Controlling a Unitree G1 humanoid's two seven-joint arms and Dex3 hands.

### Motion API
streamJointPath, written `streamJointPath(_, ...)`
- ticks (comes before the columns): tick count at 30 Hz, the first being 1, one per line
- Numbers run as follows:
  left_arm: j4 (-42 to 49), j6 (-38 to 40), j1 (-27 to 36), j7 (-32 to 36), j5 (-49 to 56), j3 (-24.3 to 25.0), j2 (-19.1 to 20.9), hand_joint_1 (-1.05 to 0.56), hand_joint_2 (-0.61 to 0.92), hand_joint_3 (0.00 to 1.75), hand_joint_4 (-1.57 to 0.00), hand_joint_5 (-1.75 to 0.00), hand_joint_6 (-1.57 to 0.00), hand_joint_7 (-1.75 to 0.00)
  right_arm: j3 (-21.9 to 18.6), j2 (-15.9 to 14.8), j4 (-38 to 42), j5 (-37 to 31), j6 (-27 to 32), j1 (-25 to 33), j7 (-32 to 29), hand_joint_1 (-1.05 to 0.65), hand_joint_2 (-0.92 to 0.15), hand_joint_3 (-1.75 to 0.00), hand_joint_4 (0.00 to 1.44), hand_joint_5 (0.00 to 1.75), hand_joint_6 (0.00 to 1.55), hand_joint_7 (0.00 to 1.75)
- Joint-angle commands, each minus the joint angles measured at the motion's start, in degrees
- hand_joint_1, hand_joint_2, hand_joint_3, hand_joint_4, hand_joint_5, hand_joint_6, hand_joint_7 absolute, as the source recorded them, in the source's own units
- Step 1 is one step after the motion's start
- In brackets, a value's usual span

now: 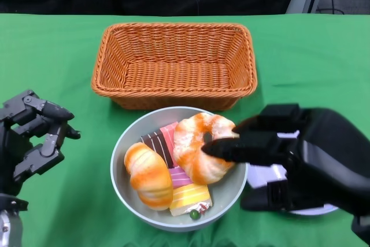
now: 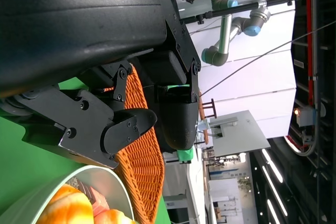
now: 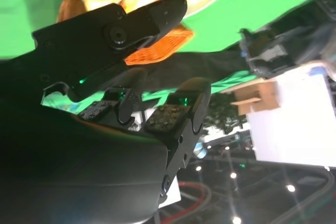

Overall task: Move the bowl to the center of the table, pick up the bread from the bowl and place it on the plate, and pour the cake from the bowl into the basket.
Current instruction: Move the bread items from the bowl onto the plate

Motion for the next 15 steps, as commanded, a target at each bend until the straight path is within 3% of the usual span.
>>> streamJointPath(1, 0.88, -0.77, -0.63, -0.2, 0.36, -0.05, 0.48, -0.01, 0.64, 0.91, -0.76, -1.45, -0.87, -1.1, 0.67, 0.18, -1.05, -5.82, 2.5, -2.09, -1.62, -0.74, -0.79, -0.01, 0.82, 0.17, 0.8, 0.0)
streamJointPath(5, 1.16, -1.06, -0.7, -0.13, 0.32, -0.26, 0.51, -0.02, 0.64, 0.9, -0.76, -1.46, -0.88, -1.09, 1.73, 0.1, -1.14, -8.06, 4.42, -2.64, -2.42, -0.71, -0.78, 0.0, 0.83, 0.15, 0.82, 0.01)
streamJointPath(9, 1.37, -1.29, -0.71, 0.79, 1.4, -0.57, 0.21, -0.02, 0.65, 0.89, -0.76, -1.46, -0.88, -1.09, 4.6, -0.18, 3.81, -16.88, 7.0, -7.68, -4.17, -0.7, -0.78, 0.0, 0.82, 0.12, 0.78, 0.0)
streamJointPath(15, 0.91, -1.16, -0.56, 1.53, 2.39, -0.83, -0.15, -0.02, 0.66, 0.87, -0.76, -1.47, -0.88, -1.1, 7.81, -0.4, 10.38, -18.98, 7.81, -10.75, -8.66, -0.71, -0.76, 0.0, 0.82, 0.09, 0.77, 0.0)
